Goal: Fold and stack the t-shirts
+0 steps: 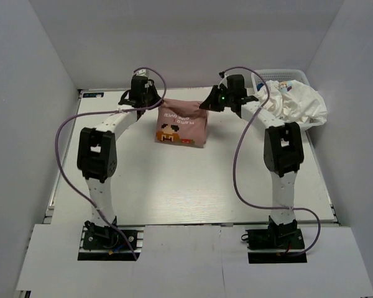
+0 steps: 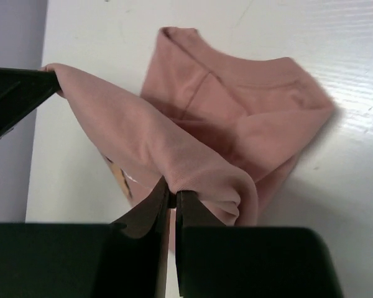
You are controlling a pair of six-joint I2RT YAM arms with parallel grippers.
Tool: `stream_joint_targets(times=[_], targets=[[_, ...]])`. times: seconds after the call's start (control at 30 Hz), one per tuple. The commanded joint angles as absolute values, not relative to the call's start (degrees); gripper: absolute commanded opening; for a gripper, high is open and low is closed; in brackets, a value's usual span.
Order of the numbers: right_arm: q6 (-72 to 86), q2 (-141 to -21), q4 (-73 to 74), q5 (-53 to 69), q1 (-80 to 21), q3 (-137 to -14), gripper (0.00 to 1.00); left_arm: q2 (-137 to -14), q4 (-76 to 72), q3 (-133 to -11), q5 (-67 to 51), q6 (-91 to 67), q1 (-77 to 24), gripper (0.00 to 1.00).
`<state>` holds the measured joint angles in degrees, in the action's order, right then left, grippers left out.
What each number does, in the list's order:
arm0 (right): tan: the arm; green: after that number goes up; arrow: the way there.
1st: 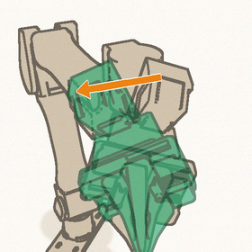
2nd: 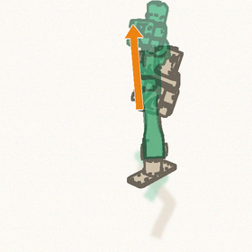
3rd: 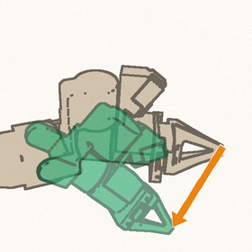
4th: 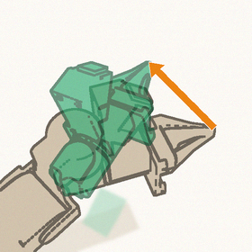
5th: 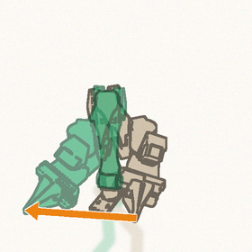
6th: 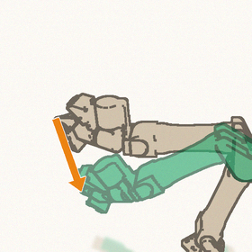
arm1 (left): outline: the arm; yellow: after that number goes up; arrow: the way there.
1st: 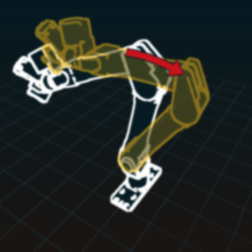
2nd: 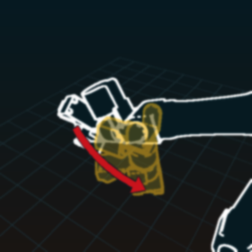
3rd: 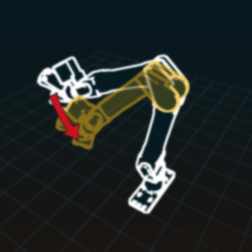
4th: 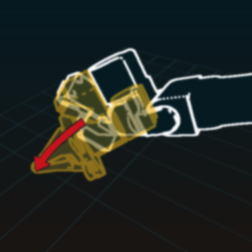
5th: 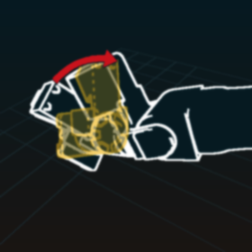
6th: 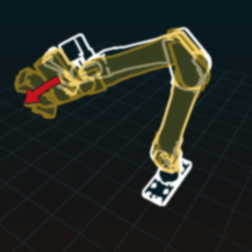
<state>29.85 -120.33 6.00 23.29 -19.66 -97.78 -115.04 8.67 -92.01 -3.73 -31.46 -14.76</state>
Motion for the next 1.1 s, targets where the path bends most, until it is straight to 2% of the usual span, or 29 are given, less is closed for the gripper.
stream_joint_targets(times=[0.0,0.03,0.07,0.1,0.13,0.17,0.23,0.3,0.37,0.5,0.63,0.8,0.93,1.07], targets=[[30.15,-128.36,4.57,27.33,-17.49,-106.07,0.00,-119.51,6.08,-98.43,-6.76,-31.38,-12.84,0.00],[29.28,-129.89,2.92,27.33,-17.49,-110.78,0.14,-122.75,5.19,-100.26,-8.07,-32.16,-12.83,0.00],[28.31,-131.47,2.90,27.07,-16.79,-112.48,0.41,-124.09,4.14,-101.07,-8.96,-32.17,-12.14,0.10],[27.26,-137.49,3.51,26.55,-16.70,-118.07,0.81,-125.32,2.83,-101.94,-9.66,-33.04,-11.43,0.25],[26.29,-139.29,8.65,25.59,-16.44,-121.34,0.90,-126.55,2.81,-104.74,-11.67,-33.05,-11.43,0.90],[26.28,-142.09,10.09,24.71,-16.26,-129.82,0.90,-129.17,2.81,-107.03,-13.43,-33.05,-11.43,1.00],[26.63,-141.26,10.73,23.56,-15.74,-131.40,0.90,-131.39,9.10,-115.00,-16.16,-30.95,-10.90,1.00],[26.63,-137.75,6.19,21.98,-16.43,-122.99,0.90,-132.01,10.72,-116.89,-16.17,-30.15,-11.42,1.00],[25.76,-129.92,1.17,21.27,-16.79,-111.79,0.90,-130.35,9.41,-114.27,-17.31,-29.36,-11.43,1.00],[24.78,-123.76,1.41,22.66,-17.93,-105.48,0.90,-124.73,4.14,-104.53,-17.84,-28.04,-12.65,1.00],[25.93,-122.35,0.88,27.50,-19.24,-99.41,0.90,-123.49,0.01,-100.02,-23.54,-28.21,-13.18,1.00],[28.47,-123.48,-4.39,30.32,-20.65,-94.40,0.90,-128.91,0.08,-101.41,-27.41,-29.96,-13.71,1.00],[28.65,-127.08,-3.96,29.09,-20.48,-93.96,0.90,-133.32,6.05,-106.08,-28.04,-30.67,-13.71,1.00],[28.56,-129.46,-2.91,28.84,-20.39,-93.69,0.90,-133.86,7.20,-103.81,-24.44,-31.20,-13.71,1.00]])
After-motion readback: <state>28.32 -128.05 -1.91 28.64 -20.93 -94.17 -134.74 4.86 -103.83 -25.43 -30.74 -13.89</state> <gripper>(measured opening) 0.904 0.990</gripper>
